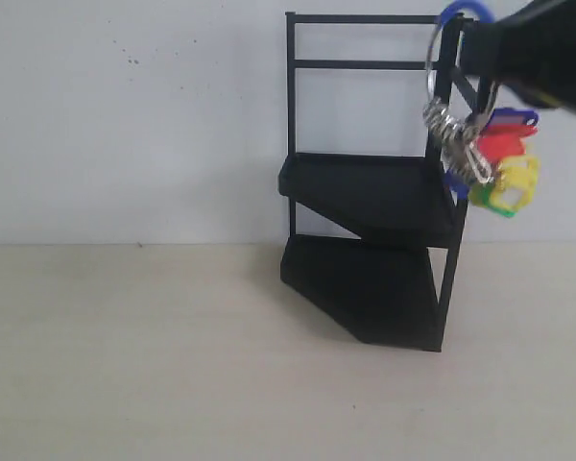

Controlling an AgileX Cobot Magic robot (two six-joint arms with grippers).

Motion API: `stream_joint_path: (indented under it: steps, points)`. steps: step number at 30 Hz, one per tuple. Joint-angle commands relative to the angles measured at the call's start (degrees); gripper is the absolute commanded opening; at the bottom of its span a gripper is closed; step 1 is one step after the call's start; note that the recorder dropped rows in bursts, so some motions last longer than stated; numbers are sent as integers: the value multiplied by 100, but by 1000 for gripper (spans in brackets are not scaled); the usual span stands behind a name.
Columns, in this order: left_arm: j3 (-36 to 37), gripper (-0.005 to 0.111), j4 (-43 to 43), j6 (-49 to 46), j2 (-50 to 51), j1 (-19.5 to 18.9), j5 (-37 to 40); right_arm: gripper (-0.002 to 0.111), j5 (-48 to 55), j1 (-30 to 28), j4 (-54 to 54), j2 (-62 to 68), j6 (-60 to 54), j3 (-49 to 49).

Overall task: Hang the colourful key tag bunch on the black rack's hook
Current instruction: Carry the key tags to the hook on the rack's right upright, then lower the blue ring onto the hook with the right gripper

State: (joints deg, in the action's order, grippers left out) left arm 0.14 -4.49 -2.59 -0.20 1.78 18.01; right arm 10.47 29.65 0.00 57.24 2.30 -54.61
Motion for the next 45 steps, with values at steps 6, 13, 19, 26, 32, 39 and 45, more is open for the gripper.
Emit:
stream_joint_path:
  steps: [6, 13, 19, 26, 32, 39, 45]
  points:
    - [-14, 4, -11, -2, 20, -19, -38, 0, -90, -1696, -224, 75, 51, -35]
    - [-14, 4, -11, -2, 20, -19, -38, 0, -904, -2109, -236, 871, -750, -55]
    - [-14, 4, -11, -2, 20, -19, -38, 0, -1218, -2109, -236, 1785, -885, -665]
    - [-14, 4, -11, -2, 20, -19, -38, 0, -1194, -2109, -236, 2396, -885, -1358]
    - [-14, 4, -11, -2, 20, -19, -38, 0, -850, -2109, -221, 2569, -885, -1715]
    - [-14, 4, -11, -2, 20, -19, -38, 0, -236, -2109, -221, 2632, -1064, -1715]
    - [-14, 4, -11, -2, 20, -19, -38, 0, -106, -2109, -221, 2680, -1443, -1715]
